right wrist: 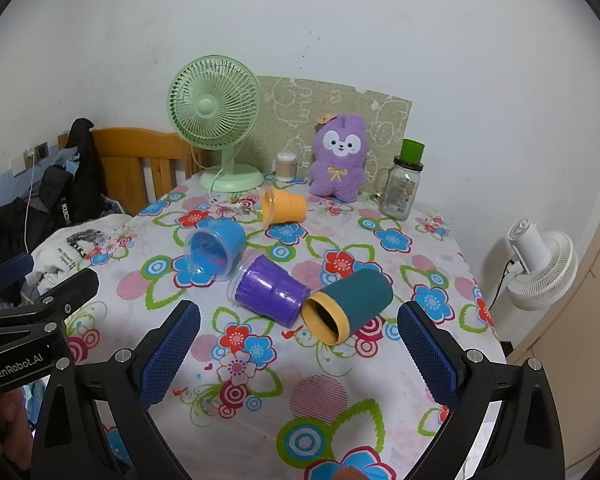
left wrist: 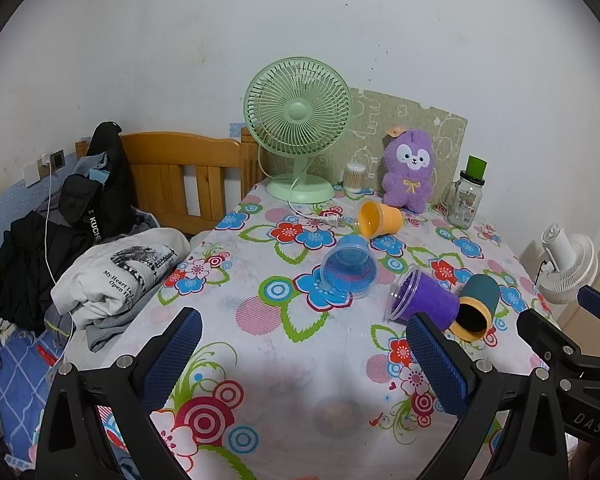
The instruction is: Flip cup upside down
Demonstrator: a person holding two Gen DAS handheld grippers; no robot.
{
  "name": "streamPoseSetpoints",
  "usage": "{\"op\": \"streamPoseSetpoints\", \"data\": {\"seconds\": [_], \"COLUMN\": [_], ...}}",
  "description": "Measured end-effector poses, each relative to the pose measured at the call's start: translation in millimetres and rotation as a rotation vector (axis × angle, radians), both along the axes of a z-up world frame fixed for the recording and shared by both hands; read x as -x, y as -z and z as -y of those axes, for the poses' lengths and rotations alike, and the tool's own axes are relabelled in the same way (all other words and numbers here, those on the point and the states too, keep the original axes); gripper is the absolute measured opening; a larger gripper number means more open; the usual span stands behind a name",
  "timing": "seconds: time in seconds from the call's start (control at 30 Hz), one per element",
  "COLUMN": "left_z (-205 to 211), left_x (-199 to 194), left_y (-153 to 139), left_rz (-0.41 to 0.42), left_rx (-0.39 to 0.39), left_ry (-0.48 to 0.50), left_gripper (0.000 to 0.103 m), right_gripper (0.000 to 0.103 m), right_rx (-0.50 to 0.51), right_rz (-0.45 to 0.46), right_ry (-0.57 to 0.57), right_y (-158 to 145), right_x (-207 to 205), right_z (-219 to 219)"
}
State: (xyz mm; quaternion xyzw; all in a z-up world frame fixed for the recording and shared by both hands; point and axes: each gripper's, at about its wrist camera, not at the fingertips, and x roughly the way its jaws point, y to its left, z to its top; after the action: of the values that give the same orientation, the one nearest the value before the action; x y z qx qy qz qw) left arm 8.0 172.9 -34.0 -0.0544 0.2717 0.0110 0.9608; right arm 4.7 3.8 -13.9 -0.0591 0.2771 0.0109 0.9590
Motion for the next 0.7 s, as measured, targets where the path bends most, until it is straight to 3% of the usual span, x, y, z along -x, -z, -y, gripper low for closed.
{"op": "streamPoseSetpoints", "data": {"seconds": [0.7], "left_z": [-0.1], "left_x": [-4.4], "left_y": [7.6], "left_rz": [-0.024], "left_rx": [0.002], "left_ry": [0.003], "left_gripper": [0.103], "right_gripper": [0.100], "right_rx": [0.005], "right_rz": [-0.035], "right_ry": [-0.002], "right_y": [6.3], "right_x": [-9.1], "right_z": [0.7]}}
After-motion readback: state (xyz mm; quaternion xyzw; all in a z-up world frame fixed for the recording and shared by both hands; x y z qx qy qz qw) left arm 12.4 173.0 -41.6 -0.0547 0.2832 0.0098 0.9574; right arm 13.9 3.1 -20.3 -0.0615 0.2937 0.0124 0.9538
